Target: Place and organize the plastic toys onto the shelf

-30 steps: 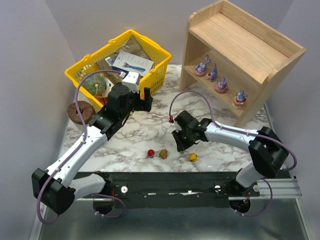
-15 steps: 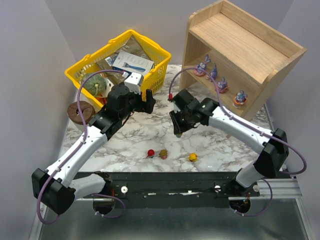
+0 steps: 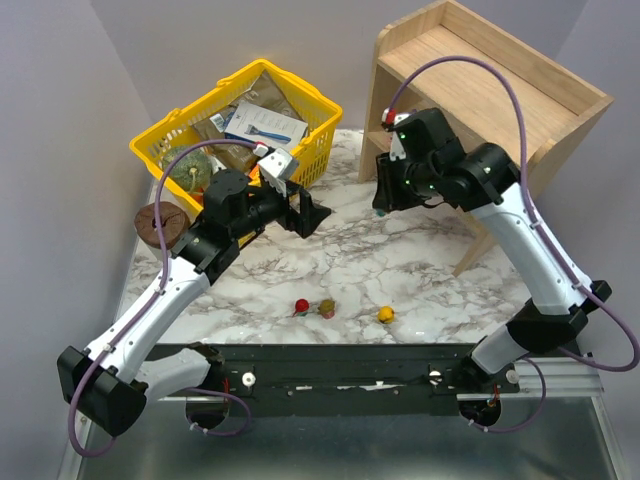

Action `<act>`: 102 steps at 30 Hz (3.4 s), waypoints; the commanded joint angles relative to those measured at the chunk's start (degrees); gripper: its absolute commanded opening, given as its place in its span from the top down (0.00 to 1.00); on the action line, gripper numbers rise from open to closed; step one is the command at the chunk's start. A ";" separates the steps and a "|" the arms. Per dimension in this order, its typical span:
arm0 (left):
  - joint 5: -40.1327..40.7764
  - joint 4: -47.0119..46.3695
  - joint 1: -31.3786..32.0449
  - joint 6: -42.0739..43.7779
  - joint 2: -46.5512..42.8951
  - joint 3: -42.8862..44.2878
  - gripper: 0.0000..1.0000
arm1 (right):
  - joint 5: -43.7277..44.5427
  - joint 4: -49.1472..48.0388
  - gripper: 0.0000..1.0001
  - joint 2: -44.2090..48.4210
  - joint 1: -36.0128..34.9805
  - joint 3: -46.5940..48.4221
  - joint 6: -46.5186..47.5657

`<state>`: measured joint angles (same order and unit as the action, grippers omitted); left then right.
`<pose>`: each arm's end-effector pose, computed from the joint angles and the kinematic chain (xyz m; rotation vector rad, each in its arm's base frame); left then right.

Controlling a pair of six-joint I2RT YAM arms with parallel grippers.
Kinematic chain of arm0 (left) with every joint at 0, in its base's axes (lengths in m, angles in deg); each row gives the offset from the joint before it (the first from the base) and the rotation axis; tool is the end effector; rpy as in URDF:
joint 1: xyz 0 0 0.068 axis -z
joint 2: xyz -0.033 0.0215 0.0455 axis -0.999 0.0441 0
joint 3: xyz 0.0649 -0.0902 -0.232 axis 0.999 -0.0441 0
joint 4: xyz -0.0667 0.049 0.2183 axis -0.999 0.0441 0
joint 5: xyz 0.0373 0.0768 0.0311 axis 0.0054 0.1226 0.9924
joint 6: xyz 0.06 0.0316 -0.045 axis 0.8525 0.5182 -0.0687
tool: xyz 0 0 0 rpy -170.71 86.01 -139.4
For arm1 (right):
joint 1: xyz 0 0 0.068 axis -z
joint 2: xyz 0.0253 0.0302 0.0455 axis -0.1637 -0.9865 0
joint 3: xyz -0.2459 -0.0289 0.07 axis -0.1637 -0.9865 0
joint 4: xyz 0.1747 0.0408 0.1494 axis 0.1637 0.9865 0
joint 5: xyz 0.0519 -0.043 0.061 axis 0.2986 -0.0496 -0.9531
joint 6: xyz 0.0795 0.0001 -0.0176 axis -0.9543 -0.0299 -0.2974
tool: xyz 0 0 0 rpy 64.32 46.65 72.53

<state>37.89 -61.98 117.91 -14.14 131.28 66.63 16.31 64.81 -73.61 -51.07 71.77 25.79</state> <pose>0.2124 -0.1503 0.3602 0.5670 1.7044 -0.7726 0.2175 0.1843 0.3965 -0.4591 2.4090 0.3514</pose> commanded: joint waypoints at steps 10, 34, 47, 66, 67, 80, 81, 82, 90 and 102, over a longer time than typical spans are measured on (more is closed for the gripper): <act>-15.41 -20.30 10.86 2.06 4.46 3.02 0.06 | -3.05 9.68 0.99 3.09 3.33 4.29 -2.76; -7.31 -17.66 17.38 10.69 17.21 10.85 0.33 | -11.49 5.37 0.99 8.28 3.24 -0.46 -5.49; -7.31 -17.57 17.64 10.25 17.30 10.15 0.14 | -10.62 4.58 0.99 9.25 3.33 -1.16 -5.67; -4.42 -17.75 17.64 10.60 17.13 8.74 0.11 | -10.97 4.84 0.99 10.39 3.33 -0.37 -5.84; -3.80 -17.75 17.73 10.77 16.86 8.22 0.06 | -10.45 5.01 0.99 10.39 3.33 -0.46 -5.93; -6.69 -18.98 17.64 10.51 14.93 6.81 0.11 | -11.05 4.40 0.99 10.39 3.24 -1.95 -5.93; -7.66 -18.80 17.64 10.51 15.28 6.90 0.13 | -11.06 4.40 0.99 10.39 3.33 -1.78 -6.02; -8.01 -18.45 17.64 10.42 15.37 7.07 0.16 | -11.06 4.40 0.99 10.30 3.33 -1.69 -6.02; -9.60 -16.52 17.64 10.25 16.86 8.65 0.36 | -11.14 3.70 0.99 10.30 3.33 -1.86 -6.63; -2.49 -12.21 17.82 2.52 19.15 11.56 0.80 | -5.96 -7.36 0.99 12.58 3.33 -10.82 -10.23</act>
<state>29.50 -74.55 136.09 -8.02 149.75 75.81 10.00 61.60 -63.27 -47.44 63.85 17.63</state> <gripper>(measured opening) 0.308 0.391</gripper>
